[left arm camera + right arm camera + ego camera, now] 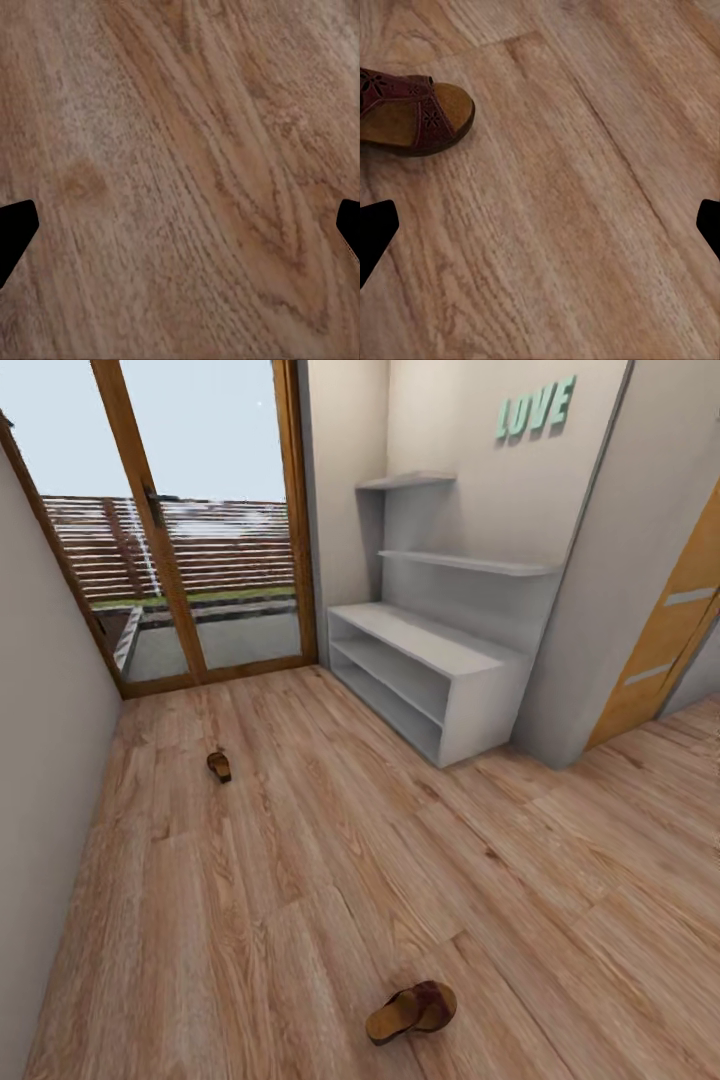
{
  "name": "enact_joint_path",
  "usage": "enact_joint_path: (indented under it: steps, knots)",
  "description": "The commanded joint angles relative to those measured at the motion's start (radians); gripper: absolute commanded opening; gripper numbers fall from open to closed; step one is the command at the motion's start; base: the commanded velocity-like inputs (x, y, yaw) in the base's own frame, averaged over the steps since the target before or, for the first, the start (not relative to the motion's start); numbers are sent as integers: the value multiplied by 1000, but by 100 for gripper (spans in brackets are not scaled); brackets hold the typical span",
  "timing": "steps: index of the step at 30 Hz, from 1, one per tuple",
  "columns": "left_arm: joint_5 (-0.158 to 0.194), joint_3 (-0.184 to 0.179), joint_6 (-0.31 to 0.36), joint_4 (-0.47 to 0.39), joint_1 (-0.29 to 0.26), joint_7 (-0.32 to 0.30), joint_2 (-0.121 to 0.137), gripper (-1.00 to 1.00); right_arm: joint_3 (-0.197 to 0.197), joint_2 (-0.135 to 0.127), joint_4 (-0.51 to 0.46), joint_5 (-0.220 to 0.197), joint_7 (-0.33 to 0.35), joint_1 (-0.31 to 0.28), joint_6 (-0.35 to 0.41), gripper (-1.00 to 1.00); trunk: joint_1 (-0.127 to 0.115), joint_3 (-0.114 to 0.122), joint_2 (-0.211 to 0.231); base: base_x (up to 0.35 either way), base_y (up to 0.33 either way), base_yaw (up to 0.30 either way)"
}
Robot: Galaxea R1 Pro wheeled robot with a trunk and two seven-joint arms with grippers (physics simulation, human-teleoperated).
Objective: Pick up the two gym shoes and the two sandals from the corridor floor and place them onto the hallstand (shoe rack) in the corridor, making sure they are on the rack and not on the floor. Arrange them so the two gym shoes are next to each other and the two sandals are next to each other.
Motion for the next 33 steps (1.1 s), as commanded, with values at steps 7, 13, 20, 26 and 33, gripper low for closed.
enact_joint_path:
  steps: [7,13,20,26,33]
  knots:
    - [2,0,-3,1,0,1,0,100,0,0,0,-1,0,0,-4,100,0,3,0,277,235,-212]
    - [2,-1,-3,1,0,1,0,100,0,0,-2,-1,-1,0,-4,100,0,5,0,244,237,-86]
    - [1,-2,-3,1,0,0,0,100,0,1,-5,-2,-2,0,-4,100,0,5,0,79,65,-9]
    - [1,-2,-3,1,0,-1,0,100,-1,0,-5,-2,-2,0,-4,100,0,5,0,7,5,-1]
    - [1,-2,-3,1,0,-1,0,100,-1,0,-4,-2,-2,0,-3,100,0,6,0,1,1,-29]
